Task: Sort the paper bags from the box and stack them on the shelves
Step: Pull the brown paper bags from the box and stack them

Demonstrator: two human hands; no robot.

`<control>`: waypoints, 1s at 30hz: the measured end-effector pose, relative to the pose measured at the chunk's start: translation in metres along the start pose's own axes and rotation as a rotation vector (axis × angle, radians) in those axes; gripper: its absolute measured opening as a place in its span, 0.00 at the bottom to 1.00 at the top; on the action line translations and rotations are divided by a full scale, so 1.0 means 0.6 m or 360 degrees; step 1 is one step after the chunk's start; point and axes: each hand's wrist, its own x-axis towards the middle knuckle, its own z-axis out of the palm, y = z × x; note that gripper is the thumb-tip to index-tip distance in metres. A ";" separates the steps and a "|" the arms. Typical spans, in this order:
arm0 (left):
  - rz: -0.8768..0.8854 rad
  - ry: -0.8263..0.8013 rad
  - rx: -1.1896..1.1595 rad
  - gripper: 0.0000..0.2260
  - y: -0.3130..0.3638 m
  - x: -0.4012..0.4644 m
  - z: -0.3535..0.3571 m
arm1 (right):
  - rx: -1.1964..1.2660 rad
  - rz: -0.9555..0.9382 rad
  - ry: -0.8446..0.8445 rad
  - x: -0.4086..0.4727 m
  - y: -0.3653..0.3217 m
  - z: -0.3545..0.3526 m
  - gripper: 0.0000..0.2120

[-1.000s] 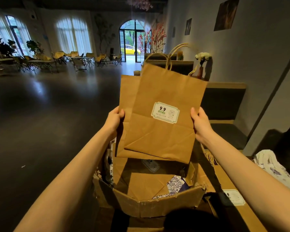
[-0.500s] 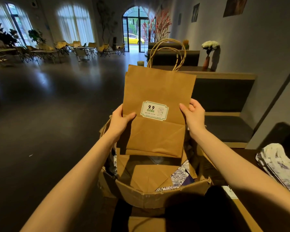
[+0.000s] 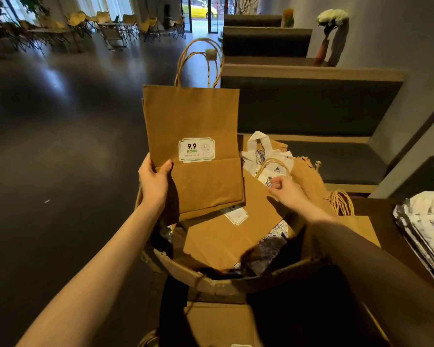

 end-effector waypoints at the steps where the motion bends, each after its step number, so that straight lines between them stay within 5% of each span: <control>1: -0.0017 0.0002 0.0010 0.15 -0.006 0.003 0.001 | -0.0168 0.0028 -0.0035 0.008 0.007 0.009 0.20; 8: -0.0075 0.0049 0.0053 0.15 -0.034 0.016 0.003 | -0.0906 -0.0015 0.0087 0.036 0.005 0.053 0.35; 15: -0.0108 0.0094 0.0054 0.16 -0.039 0.018 0.001 | -0.1062 0.0093 0.0068 0.050 -0.010 0.077 0.42; 21: -0.0102 0.0103 0.0058 0.15 -0.039 0.016 0.000 | -0.1179 0.0104 0.0070 0.051 -0.012 0.071 0.36; 27: -0.0069 0.0150 0.0077 0.13 -0.020 0.006 -0.001 | -0.0800 0.0072 0.0053 0.031 -0.037 0.039 0.32; 30: -0.0045 0.0185 0.0068 0.14 -0.001 -0.005 -0.003 | -0.0837 -0.0070 0.0235 0.010 -0.065 0.017 0.22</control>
